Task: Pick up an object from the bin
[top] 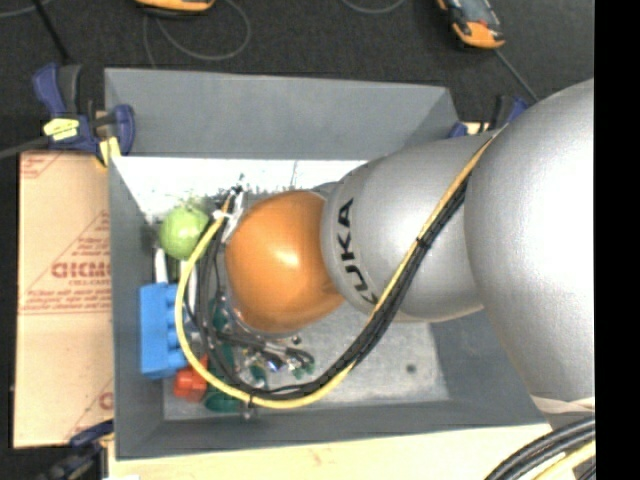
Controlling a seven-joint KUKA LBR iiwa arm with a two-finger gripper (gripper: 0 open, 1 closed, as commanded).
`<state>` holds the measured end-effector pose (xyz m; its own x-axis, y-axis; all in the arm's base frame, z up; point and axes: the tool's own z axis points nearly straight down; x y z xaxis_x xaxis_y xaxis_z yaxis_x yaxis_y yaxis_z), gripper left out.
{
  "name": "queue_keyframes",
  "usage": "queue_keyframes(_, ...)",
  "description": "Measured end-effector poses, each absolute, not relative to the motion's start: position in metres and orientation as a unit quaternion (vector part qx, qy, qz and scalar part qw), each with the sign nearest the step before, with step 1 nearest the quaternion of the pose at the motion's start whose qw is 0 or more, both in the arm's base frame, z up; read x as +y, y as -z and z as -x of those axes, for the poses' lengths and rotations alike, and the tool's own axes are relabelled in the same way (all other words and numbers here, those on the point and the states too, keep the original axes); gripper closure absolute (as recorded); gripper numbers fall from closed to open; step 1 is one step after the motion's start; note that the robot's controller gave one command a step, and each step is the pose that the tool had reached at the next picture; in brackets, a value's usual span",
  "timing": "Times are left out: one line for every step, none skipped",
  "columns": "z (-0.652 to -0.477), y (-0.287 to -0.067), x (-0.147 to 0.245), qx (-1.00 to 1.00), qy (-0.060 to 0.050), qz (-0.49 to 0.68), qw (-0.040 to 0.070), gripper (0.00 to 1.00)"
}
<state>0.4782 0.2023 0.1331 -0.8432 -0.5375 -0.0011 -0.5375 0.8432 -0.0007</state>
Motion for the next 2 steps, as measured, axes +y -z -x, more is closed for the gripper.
queue_keyframes(-0.487, -0.107, 0.189, 0.954, -0.002, 0.300, 0.004, 0.00)
queue_keyframes(-0.484, -0.075, 0.181, 0.978, -0.001, 0.210, 0.005, 1.00)
